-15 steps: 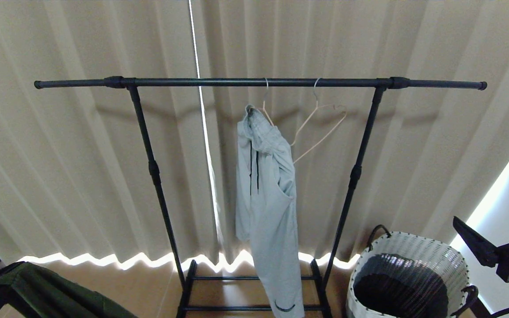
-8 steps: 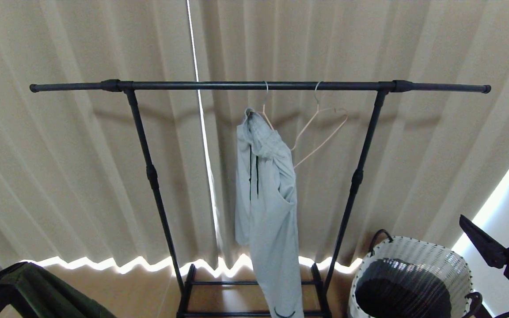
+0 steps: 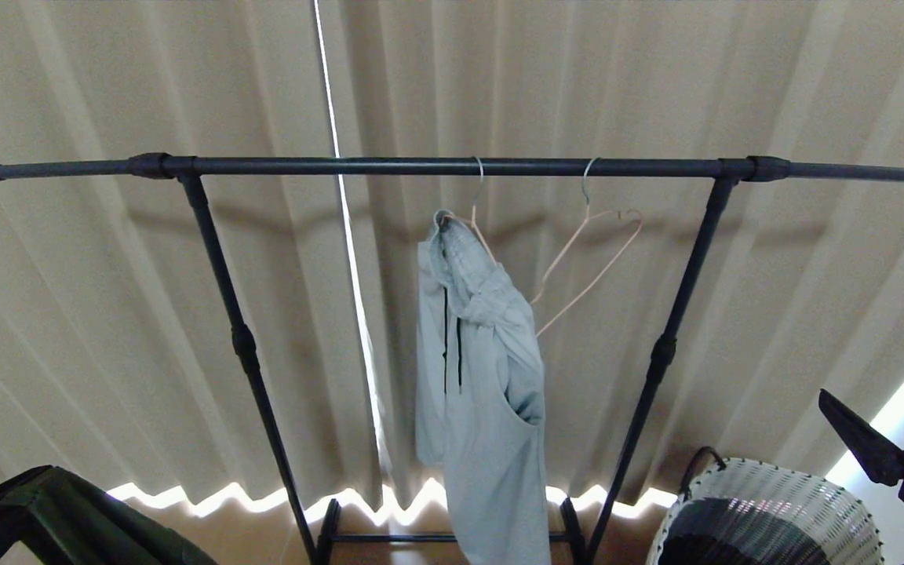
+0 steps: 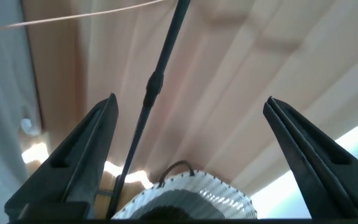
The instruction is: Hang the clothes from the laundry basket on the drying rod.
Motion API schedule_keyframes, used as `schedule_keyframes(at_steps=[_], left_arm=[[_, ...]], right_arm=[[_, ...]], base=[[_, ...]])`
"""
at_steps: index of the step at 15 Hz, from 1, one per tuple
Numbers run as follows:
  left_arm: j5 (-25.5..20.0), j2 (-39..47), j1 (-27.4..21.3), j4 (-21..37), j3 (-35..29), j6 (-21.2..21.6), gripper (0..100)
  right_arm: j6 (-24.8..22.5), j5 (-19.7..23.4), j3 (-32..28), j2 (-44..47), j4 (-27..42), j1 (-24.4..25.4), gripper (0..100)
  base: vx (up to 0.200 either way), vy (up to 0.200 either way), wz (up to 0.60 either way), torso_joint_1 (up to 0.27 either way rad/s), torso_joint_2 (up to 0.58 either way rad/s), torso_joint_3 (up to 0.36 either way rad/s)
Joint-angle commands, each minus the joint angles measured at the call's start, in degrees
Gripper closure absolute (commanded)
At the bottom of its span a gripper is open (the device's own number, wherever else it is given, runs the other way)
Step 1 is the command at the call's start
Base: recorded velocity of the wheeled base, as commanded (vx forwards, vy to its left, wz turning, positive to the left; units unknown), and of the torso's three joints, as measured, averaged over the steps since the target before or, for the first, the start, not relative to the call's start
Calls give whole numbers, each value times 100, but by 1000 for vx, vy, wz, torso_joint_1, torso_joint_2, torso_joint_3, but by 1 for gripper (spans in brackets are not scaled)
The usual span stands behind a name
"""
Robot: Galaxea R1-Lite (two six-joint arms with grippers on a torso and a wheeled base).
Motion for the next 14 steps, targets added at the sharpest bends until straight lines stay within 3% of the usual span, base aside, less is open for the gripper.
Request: schedule_keyframes(at_steps=[1,4,14], left_arm=[[1,14,-7,-3,16,-1,100],[1,14,-7,-3,8,-1,100],[1,5,-7,-3,25,-1,100]], right_arm=[[-19,62,261,-122,0,69,0],[-186,247,437,-122,9,130,0],[-221,229,358,-70,9,95,0]], base=[[200,0,0,2,2,7],[0,0,0,0,0,0],[0,0,0,23,-59,-35]])
